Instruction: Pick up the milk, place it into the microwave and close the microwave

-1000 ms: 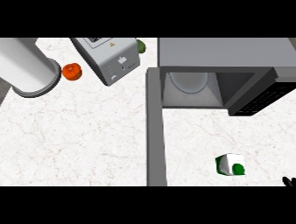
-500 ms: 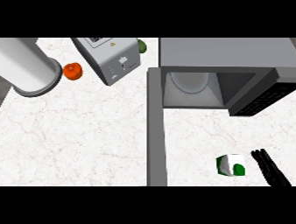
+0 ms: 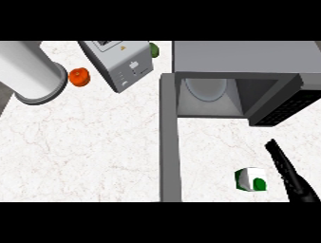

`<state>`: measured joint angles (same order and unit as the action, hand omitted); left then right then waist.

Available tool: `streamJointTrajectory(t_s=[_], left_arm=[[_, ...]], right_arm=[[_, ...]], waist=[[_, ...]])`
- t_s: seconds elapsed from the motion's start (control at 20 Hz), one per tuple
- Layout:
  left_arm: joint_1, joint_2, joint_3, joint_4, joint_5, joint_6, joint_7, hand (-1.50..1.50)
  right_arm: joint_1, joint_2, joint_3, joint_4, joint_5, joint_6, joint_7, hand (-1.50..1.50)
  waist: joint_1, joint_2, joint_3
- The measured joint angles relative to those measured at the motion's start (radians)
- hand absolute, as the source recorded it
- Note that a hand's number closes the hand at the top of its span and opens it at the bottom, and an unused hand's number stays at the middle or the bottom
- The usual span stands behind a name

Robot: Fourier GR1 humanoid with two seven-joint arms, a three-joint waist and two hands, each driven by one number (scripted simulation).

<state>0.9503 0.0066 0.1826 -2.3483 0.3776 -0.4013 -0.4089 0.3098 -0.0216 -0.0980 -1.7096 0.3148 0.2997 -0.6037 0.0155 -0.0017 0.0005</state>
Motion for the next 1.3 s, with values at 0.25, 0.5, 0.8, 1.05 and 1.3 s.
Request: streamJointTrajectory(t_s=[0.25, 0.5, 0.8, 1.05, 1.3], left_arm=[[0.022, -0.002, 0.004, 0.009, 0.01, -0.021, -0.016, -1.5], [0.034, -0.005, 0.023, 0.009, 0.02, -0.041, -0.027, -1.5], [0.038, -0.005, 0.043, 0.022, 0.024, -0.064, -0.037, -1.5], [0.061, -0.006, 0.031, 0.015, 0.026, -0.075, -0.053, -1.5], [0.059, -0.002, 0.06, 0.047, 0.047, -0.099, -0.071, -1.5]], right_arm=[[-0.073, -0.043, -0.054, 0.148, 0.005, -0.018, -0.059, -1.5], [-0.124, -0.069, -0.052, 0.258, 0.018, -0.008, -0.112, -1.5], [-0.19, -0.088, -0.047, 0.467, 0.064, -0.039, -0.223, -1.5], [-0.245, -0.096, -0.054, 0.624, 0.098, -0.097, -0.295, 1.5], [-0.291, -0.108, -0.071, 0.751, 0.14, -0.189, -0.362, -1.5]], waist=[[-0.002, 0.0, 0.0], [-0.003, 0.0, 0.0], [-0.001, 0.001, 0.0], [-0.001, 0.001, 0.0], [-0.001, 0.0, -0.001]])
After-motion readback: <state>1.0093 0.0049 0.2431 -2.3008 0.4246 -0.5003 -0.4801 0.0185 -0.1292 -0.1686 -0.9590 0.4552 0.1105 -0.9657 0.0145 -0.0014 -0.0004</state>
